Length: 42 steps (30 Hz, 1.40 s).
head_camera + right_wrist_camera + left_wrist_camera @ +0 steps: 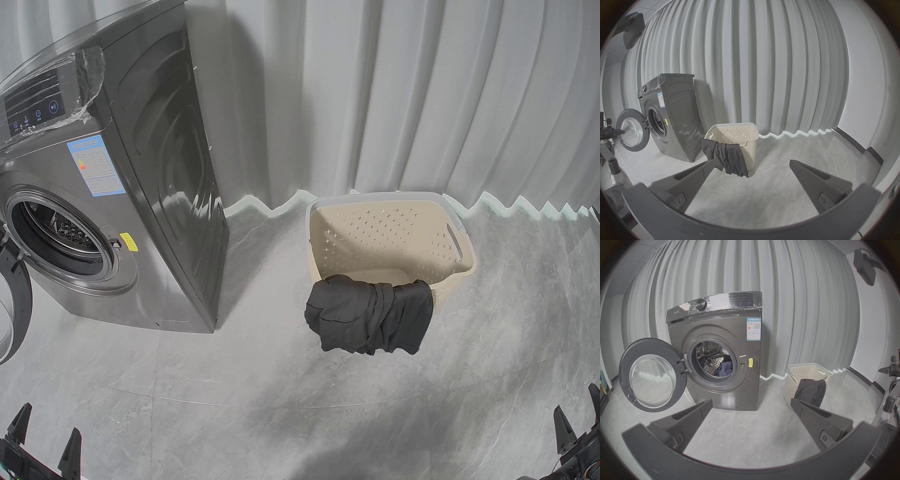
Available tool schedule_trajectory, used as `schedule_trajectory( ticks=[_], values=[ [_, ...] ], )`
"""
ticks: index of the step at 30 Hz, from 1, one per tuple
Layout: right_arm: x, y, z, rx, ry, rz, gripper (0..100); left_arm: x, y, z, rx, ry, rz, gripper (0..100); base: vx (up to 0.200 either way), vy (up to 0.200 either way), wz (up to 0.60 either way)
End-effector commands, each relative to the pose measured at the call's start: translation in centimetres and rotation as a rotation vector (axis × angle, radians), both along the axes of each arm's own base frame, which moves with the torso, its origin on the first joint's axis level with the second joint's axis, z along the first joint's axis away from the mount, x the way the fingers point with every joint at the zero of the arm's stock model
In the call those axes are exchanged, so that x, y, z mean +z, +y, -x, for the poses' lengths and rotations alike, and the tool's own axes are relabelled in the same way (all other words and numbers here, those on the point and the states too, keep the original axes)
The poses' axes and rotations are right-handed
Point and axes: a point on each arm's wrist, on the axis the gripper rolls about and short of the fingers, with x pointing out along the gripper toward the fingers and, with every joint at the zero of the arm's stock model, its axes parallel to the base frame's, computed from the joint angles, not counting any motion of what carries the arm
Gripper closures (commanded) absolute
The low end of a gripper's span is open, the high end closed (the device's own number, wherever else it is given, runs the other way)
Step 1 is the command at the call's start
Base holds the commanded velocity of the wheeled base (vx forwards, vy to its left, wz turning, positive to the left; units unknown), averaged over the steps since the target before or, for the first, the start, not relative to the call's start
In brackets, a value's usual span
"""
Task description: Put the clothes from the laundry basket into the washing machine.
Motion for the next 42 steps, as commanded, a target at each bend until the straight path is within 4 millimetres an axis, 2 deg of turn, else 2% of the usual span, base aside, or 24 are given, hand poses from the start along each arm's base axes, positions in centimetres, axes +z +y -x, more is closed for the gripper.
schedule_trajectory(
  ticks=[1,5,11,20,38,42],
  values=[
    [-0.42,0.00,-0.06,0.001,0.008,0.000,0,-0.47,0.00,-0.04,0.000,0.006,0.000,0,0.000,0.000,0.00],
    [-0.42,0.00,-0.06,0.001,0.008,0.000,0,-0.47,0.00,-0.04,0.001,0.006,0.006,0,0.000,0.000,0.00],
    [-0.42,0.00,-0.06,0.001,0.008,0.000,0,-0.47,0.00,-0.04,0.000,0.006,0.004,0,0.200,0.000,0.00],
    [-0.42,0.00,-0.06,0.001,0.008,0.000,0,-0.47,0.01,-0.04,0.003,0.006,0.000,0,0.000,0.000,0.00],
    [-0.43,0.01,-0.06,0.001,0.009,0.002,0,-0.47,0.00,-0.04,-0.002,0.006,0.003,0,0.000,-0.200,0.00],
    [-0.43,0.01,-0.06,0.001,0.009,0.003,0,-0.47,0.00,-0.04,-0.002,0.006,0.001,0,0.000,0.000,0.00]
  ],
)
